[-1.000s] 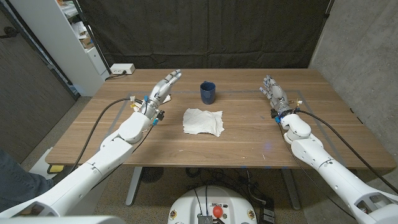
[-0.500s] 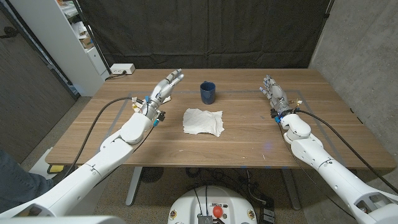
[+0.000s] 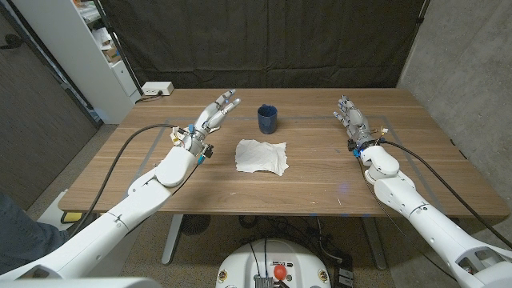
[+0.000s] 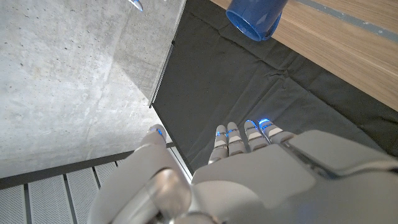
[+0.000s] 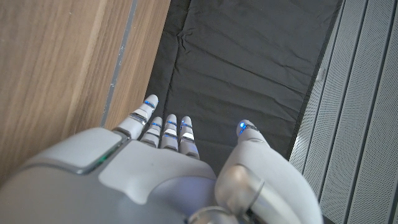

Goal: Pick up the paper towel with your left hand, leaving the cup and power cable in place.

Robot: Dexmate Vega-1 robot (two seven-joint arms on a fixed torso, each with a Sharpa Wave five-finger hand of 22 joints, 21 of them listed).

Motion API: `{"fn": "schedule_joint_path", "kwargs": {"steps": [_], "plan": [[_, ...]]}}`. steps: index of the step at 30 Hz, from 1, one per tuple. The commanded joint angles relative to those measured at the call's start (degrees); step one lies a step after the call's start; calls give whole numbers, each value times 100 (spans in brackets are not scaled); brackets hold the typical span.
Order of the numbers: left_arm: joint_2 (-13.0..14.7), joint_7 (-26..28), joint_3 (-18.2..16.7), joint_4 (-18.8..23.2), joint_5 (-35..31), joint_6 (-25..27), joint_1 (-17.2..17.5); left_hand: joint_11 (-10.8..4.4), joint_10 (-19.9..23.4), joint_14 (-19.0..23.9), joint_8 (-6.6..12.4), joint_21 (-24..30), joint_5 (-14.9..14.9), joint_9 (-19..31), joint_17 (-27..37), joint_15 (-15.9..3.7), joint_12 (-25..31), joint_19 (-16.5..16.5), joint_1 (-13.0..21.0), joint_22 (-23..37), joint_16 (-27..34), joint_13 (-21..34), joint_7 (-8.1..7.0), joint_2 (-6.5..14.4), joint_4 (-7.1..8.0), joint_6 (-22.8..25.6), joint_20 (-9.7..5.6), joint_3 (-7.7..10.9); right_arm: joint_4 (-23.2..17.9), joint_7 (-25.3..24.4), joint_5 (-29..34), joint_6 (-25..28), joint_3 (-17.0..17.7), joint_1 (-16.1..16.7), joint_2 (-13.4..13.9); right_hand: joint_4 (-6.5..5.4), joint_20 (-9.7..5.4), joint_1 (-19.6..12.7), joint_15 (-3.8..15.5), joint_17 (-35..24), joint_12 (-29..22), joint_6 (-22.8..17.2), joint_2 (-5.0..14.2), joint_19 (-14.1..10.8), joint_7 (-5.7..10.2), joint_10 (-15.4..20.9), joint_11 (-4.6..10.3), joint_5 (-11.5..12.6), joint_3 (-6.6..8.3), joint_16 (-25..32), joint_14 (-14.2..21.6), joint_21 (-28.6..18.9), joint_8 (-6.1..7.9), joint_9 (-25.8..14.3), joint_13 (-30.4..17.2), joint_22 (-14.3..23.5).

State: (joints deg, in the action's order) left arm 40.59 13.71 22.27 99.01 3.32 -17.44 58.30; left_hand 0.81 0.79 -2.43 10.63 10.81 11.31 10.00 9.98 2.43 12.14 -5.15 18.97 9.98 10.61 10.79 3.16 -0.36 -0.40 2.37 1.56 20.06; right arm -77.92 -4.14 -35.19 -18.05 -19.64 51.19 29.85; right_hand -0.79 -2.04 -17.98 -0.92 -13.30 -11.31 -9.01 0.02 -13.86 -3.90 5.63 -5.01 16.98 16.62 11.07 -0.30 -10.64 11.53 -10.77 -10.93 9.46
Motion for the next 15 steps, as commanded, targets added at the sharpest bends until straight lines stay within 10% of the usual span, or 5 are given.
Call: {"fn": "schedule_joint_path", "kwargs": {"steps": [1, 15], "plan": [[96, 184, 14, 163, -486, 55, 125, -16, 58, 38, 51, 29, -20, 28, 27, 17, 35, -52, 43, 18, 31, 21, 5, 25, -48, 48, -20, 14, -103, -47, 25, -21, 11, 57, 10, 40, 57, -28, -12, -15, -19, -43, 64, -20, 6, 52, -3, 32, 27, 47, 13, -26, -2, -23, -16, 27], [111, 521, 74, 304, -1175, 171, 205, -44, 103, 53, 65, 29, -18, 29, 26, -6, 43, -58, 86, 17, 27, 23, -16, 54, -88, 115, -17, 30, -70, -32, 11, -85, 0, 64, -50, 56, 58, -44, -15, 2, -23, -66, 74, -49, 12, 69, -8, 27, 28, 55, 38, -36, 3, -23, -15, 27]]}}
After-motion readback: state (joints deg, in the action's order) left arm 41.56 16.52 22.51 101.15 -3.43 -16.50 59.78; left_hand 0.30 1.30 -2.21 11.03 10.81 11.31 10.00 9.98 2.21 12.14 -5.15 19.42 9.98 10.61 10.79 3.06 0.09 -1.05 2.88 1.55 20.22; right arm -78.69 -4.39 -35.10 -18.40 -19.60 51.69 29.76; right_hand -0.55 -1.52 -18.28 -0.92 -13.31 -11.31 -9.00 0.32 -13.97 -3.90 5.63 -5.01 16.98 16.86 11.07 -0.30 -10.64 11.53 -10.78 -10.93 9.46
